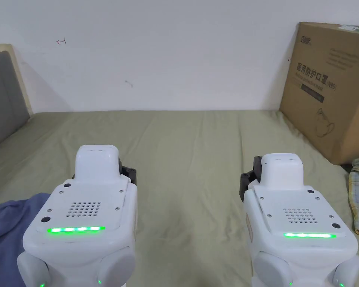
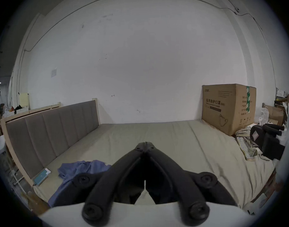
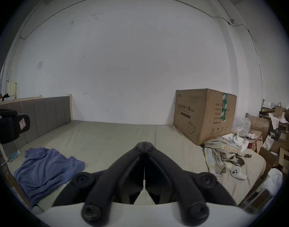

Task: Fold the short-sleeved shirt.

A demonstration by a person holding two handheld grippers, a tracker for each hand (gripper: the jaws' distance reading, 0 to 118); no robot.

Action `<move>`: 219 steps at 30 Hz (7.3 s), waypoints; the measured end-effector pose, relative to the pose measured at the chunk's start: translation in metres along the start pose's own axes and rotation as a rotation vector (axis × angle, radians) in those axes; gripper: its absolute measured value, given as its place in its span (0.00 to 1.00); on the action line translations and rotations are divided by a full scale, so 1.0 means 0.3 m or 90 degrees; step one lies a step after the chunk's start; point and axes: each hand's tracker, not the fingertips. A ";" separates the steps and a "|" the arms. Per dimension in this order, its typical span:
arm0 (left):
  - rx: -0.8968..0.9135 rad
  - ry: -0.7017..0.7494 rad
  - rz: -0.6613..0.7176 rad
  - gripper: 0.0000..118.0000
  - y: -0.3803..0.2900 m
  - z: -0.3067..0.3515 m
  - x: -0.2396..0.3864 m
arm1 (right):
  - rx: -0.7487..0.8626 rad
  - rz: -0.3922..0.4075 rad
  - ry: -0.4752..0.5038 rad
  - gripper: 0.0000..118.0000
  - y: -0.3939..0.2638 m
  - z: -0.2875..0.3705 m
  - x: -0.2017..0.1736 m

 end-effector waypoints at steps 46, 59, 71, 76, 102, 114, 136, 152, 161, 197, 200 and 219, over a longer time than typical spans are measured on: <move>-0.489 0.120 0.078 0.89 -0.628 -0.457 -0.586 | -0.240 0.049 0.333 0.01 -0.254 -0.323 -0.684; -0.577 0.072 0.129 0.53 -0.691 -0.582 -0.594 | -0.315 0.004 0.316 0.01 -0.340 -0.403 -0.640; -0.537 0.103 0.247 0.03 -0.610 -0.524 -0.662 | -0.308 -0.012 0.291 0.01 -0.299 -0.389 -0.562; -0.477 0.067 0.266 0.03 -0.482 -0.462 -0.673 | -0.299 -0.022 0.285 0.01 -0.274 -0.363 -0.526; -0.196 -0.442 0.063 0.03 0.423 -0.412 0.298 | -0.150 -0.145 0.010 0.01 -0.018 -0.192 0.233; -0.581 -0.497 -0.025 0.03 -0.453 -0.453 0.727 | -0.212 -0.177 -0.152 0.01 -0.150 -0.108 0.585; -0.512 -0.330 0.045 0.01 -0.365 -0.410 0.225 | -0.302 -0.089 -0.015 0.01 -0.230 -0.224 0.299; -0.571 -0.121 0.136 0.82 -0.503 -0.721 -0.121 | -0.380 -0.063 0.037 0.01 -0.336 -0.424 0.144; -0.621 -0.127 0.135 0.67 -0.574 -0.999 -0.038 | -0.418 -0.055 0.037 0.01 -0.398 -0.511 0.163; -0.577 -0.140 0.054 0.04 -0.429 -0.912 0.014 | -0.624 -0.030 0.034 0.04 -0.505 -1.144 0.480; -0.568 -0.139 0.048 0.04 -0.383 -0.892 0.008 | -0.619 -0.100 0.033 0.04 -0.452 -1.134 0.515; -0.331 -0.029 0.036 0.04 0.301 -0.658 -0.231 | -0.329 -0.153 -0.029 0.04 0.377 -0.705 0.815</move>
